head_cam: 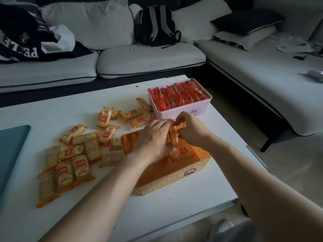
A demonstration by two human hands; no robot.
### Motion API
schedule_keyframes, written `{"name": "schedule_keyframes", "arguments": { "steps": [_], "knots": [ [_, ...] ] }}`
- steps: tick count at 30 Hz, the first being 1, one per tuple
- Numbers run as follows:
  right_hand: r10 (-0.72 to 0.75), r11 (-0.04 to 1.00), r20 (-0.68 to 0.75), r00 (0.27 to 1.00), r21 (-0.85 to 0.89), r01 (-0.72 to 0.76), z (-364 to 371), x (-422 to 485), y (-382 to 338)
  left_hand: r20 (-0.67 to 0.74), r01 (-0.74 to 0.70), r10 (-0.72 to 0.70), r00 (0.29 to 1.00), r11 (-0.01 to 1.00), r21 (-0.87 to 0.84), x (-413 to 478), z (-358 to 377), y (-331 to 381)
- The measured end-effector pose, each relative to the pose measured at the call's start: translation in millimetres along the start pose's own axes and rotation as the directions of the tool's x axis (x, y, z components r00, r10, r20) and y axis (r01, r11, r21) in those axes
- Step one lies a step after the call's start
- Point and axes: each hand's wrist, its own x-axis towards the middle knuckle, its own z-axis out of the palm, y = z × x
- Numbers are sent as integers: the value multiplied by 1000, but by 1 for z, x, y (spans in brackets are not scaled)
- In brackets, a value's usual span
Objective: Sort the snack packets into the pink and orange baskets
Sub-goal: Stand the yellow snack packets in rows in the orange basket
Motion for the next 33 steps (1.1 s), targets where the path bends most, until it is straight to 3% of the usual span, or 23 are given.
{"name": "schedule_keyframes", "arguments": {
  "steps": [3, 7, 10, 12, 16, 20, 23, 29, 33],
  "knots": [
    [77, 997, 6, 997, -14, -77, -3, -2, 2, 53, -5, 5, 999, 1000, 5, 2, 5, 2],
    [151, 916, -42, 988, -371, -155, -5, -7, 3, 49, 4, -4, 999, 1000, -2, 2, 11, -2],
    [62, 760, 158, 986, -647, 56, 11, -14, 5, 62, -2, 1, 998, 1000, 19, 3, 6, -2],
    [1, 712, 249, 968, -680, 175, 27, -15, 14, 75, -6, 5, 997, 1000, 16, 3, 2, -4],
    [11, 725, 235, 972, -671, 154, 49, -13, 24, 108, -3, 2, 994, 1000, 4, 4, -3, -5],
    [72, 707, 310, 948, -686, 171, 32, -17, 11, 116, -6, 7, 993, 1000, -11, 7, -5, -7],
    [71, 777, 356, 932, -605, 172, -8, -22, 3, 123, -8, 11, 992, 1000, -21, 8, -5, -9],
    [133, 971, 265, 955, -226, -73, -34, -20, 9, 124, -4, 4, 992, 1000, -7, 7, -4, -10],
    [175, 972, 204, 963, 120, -202, -37, -13, 5, 142, -10, 9, 990, 1000, 5, 6, -5, -8]
  ]
}}
